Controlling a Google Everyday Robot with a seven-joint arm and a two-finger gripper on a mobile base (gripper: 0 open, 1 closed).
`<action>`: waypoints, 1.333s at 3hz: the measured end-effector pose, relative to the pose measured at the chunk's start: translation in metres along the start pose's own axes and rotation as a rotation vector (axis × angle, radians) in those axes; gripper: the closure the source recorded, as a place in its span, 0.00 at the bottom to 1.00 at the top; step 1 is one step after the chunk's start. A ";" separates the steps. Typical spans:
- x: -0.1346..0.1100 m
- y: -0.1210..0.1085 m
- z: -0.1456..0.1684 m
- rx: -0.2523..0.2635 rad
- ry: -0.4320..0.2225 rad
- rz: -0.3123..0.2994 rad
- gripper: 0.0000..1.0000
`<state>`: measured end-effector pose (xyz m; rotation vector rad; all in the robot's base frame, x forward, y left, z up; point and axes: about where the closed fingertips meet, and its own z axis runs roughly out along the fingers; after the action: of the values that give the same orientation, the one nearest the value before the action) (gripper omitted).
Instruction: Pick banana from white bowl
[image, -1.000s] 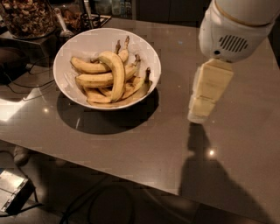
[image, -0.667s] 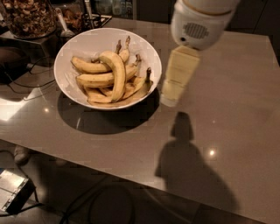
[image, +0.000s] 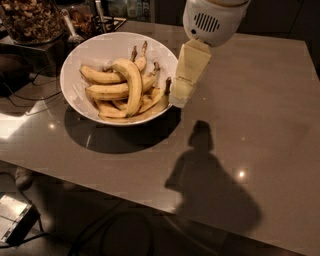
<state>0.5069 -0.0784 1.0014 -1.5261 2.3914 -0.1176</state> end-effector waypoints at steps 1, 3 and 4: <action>-0.018 0.013 0.009 -0.052 -0.003 0.033 0.00; -0.060 0.040 0.011 -0.107 -0.047 0.054 0.00; -0.093 0.037 0.024 -0.114 -0.072 0.064 0.00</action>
Offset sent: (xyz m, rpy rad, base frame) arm -0.0305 0.0640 -0.0263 0.0295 0.2332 -0.0467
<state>0.5182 0.0229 0.9895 -1.4736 2.4245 0.0874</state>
